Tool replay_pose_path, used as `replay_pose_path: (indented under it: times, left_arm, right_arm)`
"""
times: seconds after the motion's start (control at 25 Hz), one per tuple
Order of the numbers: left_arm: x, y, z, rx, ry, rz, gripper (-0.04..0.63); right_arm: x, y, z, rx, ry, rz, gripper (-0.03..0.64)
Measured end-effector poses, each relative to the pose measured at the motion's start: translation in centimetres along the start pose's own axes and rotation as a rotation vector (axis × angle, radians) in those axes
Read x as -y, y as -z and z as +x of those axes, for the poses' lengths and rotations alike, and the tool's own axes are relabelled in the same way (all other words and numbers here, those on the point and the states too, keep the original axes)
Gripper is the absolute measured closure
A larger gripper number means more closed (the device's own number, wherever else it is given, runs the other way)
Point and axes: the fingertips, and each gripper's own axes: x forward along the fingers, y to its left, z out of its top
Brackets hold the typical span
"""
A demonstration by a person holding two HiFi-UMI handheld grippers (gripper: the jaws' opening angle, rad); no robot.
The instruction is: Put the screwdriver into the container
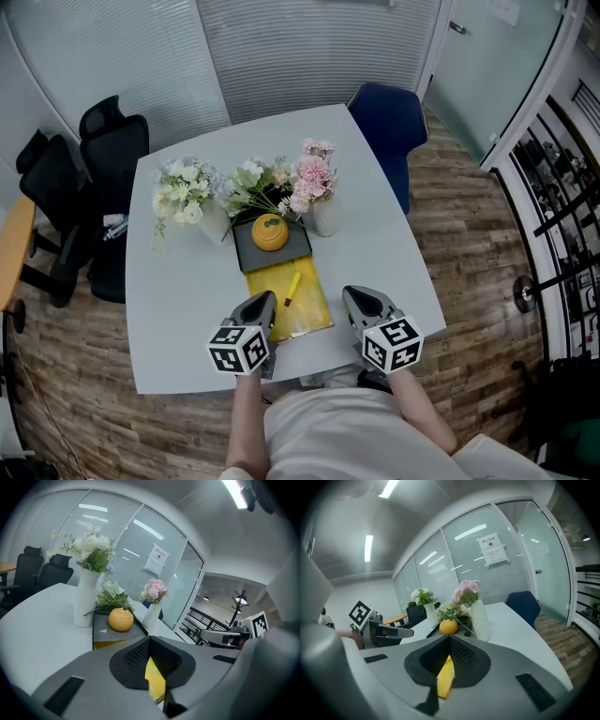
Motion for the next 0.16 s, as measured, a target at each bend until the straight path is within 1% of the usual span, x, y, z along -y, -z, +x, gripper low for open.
replay_pose_path:
  times: [0.16]
  left_arm:
    - [-0.21, -0.03, -0.17, 0.0, 0.0, -0.002, 0.588]
  right_arm:
    - [-0.13, -0.03, 0.0, 0.003, 0.003, 0.001, 0.601]
